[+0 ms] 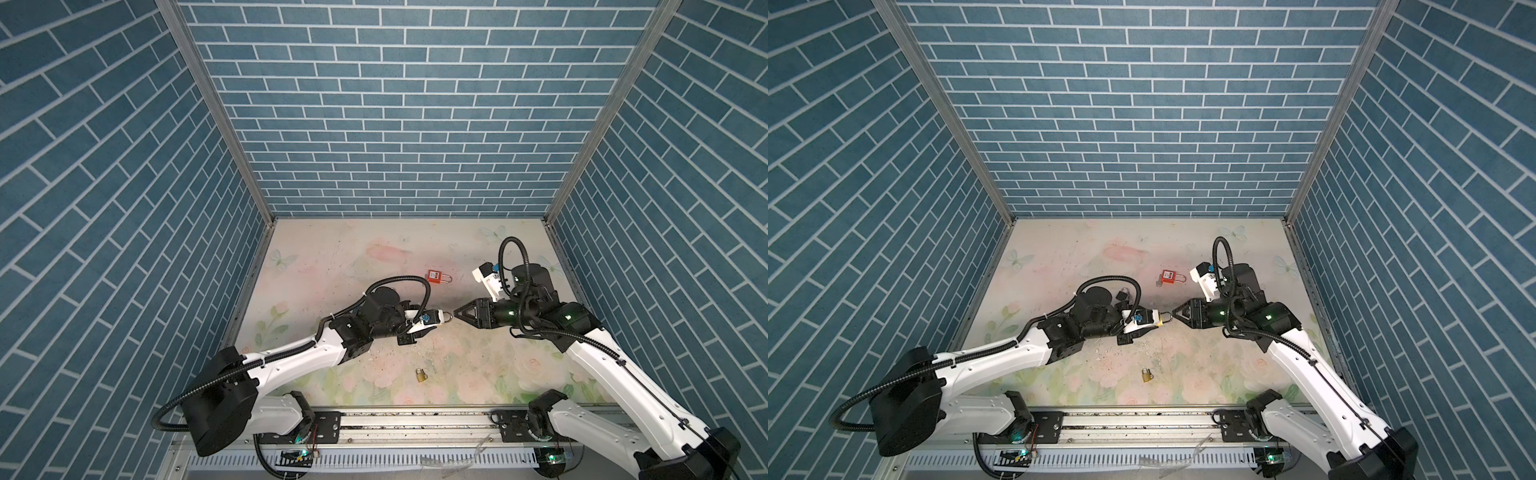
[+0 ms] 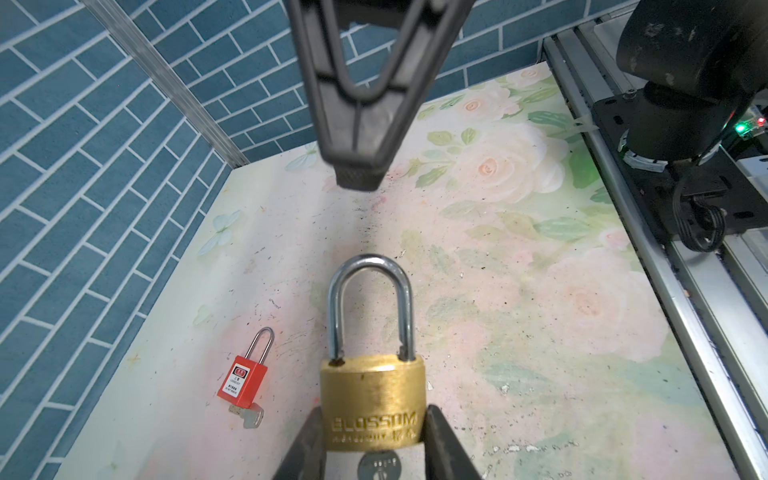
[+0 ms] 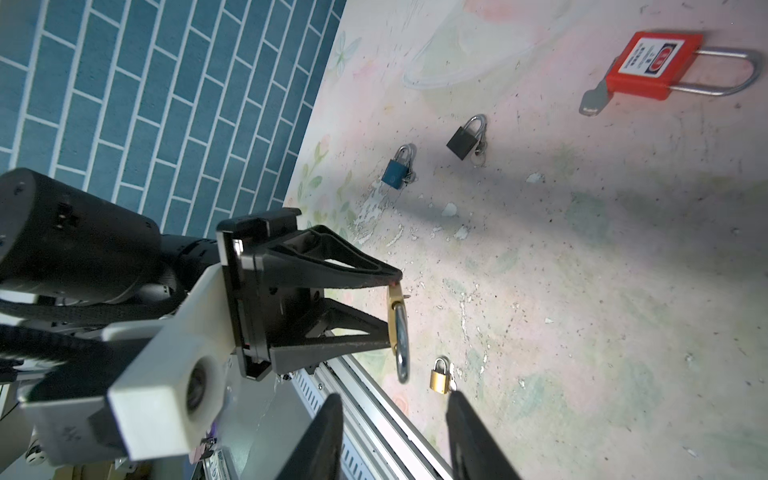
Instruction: Lock with the key
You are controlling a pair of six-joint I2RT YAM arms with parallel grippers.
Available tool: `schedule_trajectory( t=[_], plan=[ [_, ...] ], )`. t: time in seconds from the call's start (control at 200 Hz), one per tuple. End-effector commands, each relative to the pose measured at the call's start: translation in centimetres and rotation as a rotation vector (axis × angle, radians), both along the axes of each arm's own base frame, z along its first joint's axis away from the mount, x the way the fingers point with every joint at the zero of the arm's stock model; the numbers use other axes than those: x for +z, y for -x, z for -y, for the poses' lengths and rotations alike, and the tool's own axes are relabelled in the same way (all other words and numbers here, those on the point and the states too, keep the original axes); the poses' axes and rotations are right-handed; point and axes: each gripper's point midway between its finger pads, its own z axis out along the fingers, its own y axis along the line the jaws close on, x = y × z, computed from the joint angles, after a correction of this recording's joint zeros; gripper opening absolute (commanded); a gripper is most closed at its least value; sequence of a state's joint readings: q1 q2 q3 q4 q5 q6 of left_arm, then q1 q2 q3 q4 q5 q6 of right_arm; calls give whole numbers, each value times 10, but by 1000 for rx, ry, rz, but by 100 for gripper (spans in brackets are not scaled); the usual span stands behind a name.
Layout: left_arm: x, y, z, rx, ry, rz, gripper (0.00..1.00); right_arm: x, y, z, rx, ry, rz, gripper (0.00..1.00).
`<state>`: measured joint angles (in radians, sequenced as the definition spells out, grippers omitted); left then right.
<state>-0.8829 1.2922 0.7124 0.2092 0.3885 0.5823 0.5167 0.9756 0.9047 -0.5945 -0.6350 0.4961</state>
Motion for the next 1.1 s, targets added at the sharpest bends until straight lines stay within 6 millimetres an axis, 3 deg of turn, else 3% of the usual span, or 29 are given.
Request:
schedule_trajectory(
  t=[0.0,0.235,0.61,1.095],
  plan=[
    [24,6,7,-53,38,65,0,0,0,-5,28,-25,-1,37],
    [28,8,7,-59,51,61,0,-4,-3,-10,38,-39,-12,30],
    [32,9,8,-54,74,54,0,-19,2,-13,51,-36,-51,28],
    [34,6,10,-45,78,57,0,-24,4,-21,75,-51,-67,3]
  ],
)
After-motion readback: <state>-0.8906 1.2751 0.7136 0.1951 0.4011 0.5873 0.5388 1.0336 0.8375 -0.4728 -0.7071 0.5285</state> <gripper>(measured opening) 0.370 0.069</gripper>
